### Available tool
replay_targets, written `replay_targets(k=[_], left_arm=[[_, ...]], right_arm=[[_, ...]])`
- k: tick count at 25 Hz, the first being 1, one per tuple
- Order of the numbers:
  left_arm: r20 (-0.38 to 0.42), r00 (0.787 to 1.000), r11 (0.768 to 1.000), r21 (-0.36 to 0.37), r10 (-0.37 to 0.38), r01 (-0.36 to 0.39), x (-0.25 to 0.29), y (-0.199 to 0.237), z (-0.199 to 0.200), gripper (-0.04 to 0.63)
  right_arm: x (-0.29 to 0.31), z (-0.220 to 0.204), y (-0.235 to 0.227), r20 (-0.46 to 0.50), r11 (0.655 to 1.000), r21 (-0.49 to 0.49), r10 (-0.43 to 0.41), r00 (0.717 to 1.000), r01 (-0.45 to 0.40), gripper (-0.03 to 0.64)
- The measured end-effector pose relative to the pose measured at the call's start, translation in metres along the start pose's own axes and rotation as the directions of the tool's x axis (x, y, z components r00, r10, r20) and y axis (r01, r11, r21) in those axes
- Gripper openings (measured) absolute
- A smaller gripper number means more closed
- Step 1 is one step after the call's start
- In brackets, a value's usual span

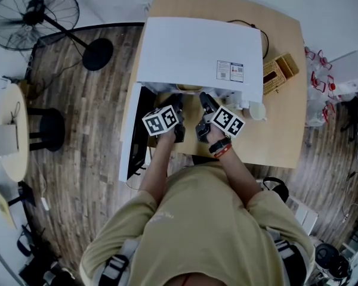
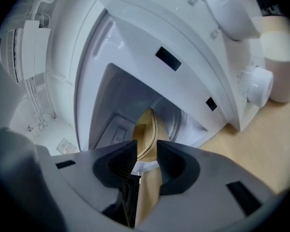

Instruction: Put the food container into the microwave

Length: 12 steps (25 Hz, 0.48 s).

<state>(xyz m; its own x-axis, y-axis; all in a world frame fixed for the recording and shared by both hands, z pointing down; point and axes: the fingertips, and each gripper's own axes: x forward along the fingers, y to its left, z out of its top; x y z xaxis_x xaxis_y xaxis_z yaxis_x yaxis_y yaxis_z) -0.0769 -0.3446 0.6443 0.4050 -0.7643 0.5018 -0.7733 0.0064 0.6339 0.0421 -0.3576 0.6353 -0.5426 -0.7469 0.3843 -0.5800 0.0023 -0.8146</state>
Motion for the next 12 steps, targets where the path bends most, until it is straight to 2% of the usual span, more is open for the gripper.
replay_targets(k=[6,12], left_arm=[[-0.001,1.0,0.998,0.063,0.011,-0.011,-0.025,-0.004,-0.013,0.138],[-0.01,1.0,0.995,0.094,-0.012,0.013,-0.051,-0.009,-0.032,0.135]], right_arm=[[-0.02,-0.017,0.006,-0.003,1.0,-0.027,0.01,1.0,-0.01,0.129],[-0.045,-0.039,0.012,-0.012,0.993,-0.114,0.001,1.0,-0.003,0.127]])
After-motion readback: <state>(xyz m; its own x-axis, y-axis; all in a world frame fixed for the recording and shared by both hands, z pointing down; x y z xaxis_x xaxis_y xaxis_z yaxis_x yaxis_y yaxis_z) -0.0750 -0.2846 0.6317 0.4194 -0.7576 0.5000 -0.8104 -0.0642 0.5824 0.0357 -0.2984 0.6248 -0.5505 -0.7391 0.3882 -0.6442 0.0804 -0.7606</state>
